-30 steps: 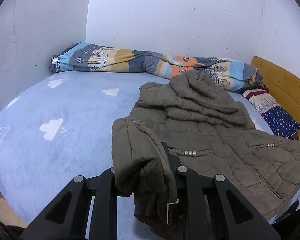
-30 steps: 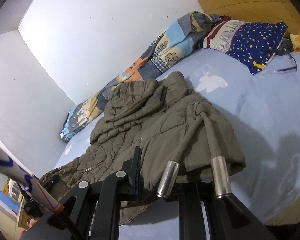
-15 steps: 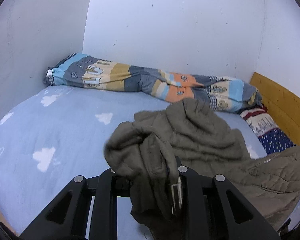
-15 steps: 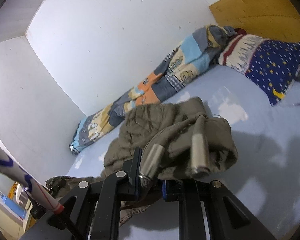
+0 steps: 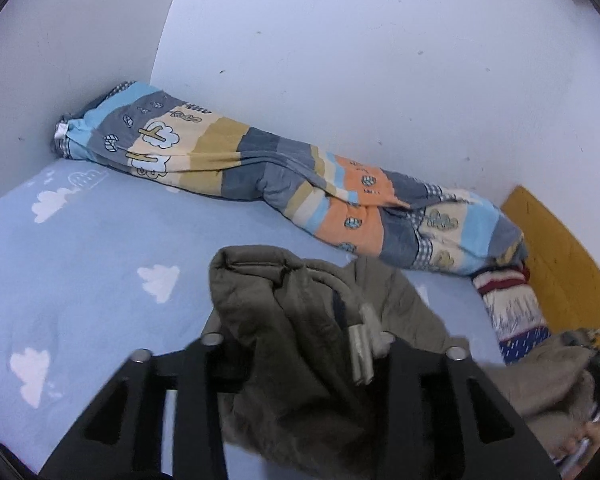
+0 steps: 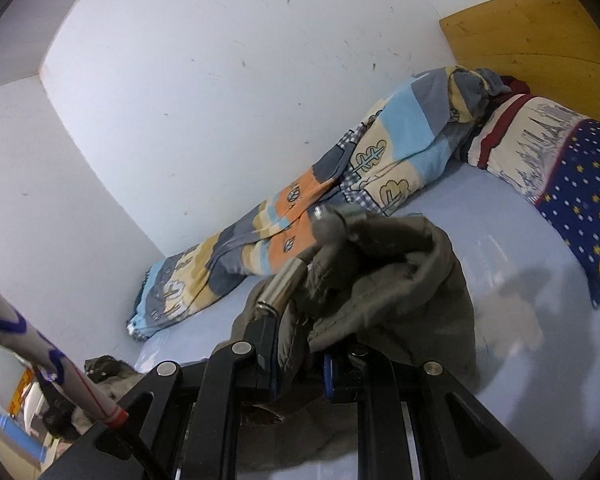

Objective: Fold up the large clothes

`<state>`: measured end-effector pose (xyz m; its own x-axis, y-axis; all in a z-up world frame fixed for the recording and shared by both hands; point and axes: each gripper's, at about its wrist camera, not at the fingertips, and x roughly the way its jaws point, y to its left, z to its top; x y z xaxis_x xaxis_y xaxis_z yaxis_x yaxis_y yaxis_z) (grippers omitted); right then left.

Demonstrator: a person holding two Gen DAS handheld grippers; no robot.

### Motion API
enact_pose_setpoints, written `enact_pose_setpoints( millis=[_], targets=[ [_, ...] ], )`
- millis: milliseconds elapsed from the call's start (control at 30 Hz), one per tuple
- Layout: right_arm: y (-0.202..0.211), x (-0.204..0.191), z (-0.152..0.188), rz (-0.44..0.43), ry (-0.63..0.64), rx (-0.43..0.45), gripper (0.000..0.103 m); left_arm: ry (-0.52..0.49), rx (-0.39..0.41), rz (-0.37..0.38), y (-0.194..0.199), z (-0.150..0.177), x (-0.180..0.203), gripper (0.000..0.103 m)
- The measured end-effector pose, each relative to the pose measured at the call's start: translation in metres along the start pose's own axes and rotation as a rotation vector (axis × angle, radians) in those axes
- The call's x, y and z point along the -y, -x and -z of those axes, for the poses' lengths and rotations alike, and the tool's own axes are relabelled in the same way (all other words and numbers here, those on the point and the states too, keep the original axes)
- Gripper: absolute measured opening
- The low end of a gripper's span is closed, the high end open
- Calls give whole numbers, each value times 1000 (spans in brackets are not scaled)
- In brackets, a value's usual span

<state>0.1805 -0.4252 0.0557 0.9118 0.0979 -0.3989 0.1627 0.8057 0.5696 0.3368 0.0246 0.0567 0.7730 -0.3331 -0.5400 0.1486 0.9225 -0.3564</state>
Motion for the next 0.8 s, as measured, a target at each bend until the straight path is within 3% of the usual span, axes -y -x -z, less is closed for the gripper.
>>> enact_pose_setpoints(
  millis=[167, 367, 600, 800],
  targets=[
    [-73, 13, -30, 55, -21, -15, 16, 61, -20, 29, -25, -31, -14, 49],
    [-148, 29, -45, 131, -50, -45, 16, 45, 26, 2, -35, -48, -29, 54],
    [-197, 43, -46, 195, -49, -86, 16, 1, 42, -32, -50, -46, -35, 54],
    [-225, 54, -45, 251, -36, -133, 18, -99, 19, -16, -75, -19, -4, 54]
  ],
)
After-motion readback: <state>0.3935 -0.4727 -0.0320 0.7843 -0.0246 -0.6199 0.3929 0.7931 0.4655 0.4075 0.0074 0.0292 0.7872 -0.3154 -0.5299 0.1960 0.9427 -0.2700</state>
